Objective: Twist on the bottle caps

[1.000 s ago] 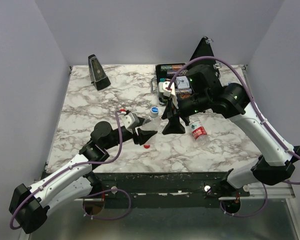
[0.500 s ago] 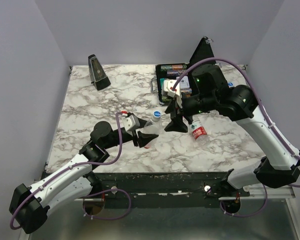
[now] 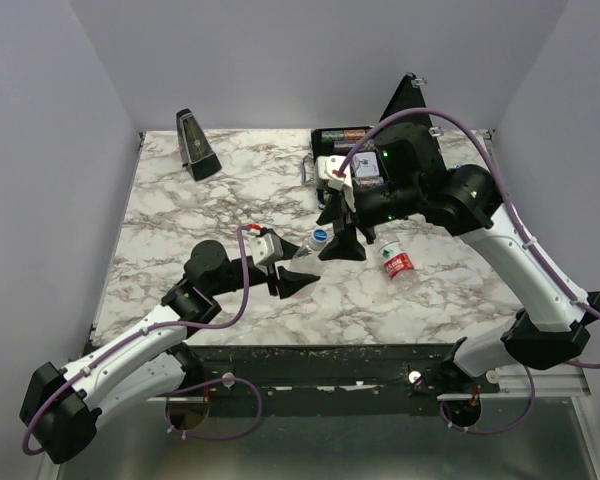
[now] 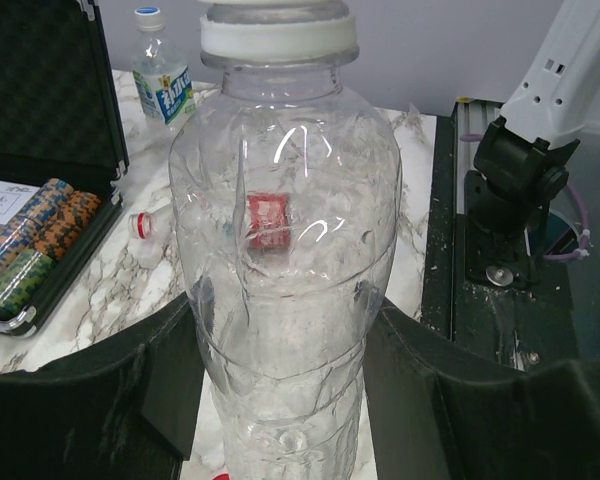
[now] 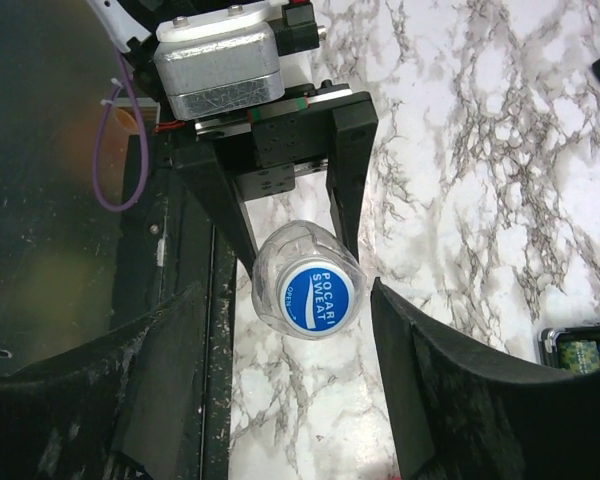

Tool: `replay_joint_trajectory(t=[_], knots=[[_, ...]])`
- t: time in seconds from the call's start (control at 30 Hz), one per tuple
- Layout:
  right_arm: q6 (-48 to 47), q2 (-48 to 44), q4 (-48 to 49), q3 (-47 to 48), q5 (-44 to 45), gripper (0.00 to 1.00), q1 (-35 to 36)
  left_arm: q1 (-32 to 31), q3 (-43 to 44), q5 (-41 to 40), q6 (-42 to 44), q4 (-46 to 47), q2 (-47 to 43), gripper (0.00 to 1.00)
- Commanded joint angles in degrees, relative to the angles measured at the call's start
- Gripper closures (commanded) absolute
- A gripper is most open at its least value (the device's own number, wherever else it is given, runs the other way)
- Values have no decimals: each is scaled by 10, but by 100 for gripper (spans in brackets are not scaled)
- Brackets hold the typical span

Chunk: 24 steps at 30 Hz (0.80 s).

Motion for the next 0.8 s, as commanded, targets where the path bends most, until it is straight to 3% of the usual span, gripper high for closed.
replay_joint_trajectory(t=[0.0,0.37,0.77], knots=[[-7,9,1,15,-33,25,3,1,15,-3,-10,24,-3,88],[14,-13,-14,-16,-25,27,3,1,2,-102,-40,16,-13,88],[40,-24,-37,-38,-45,28,3,2,0,-152,-45,-3,-22,89]])
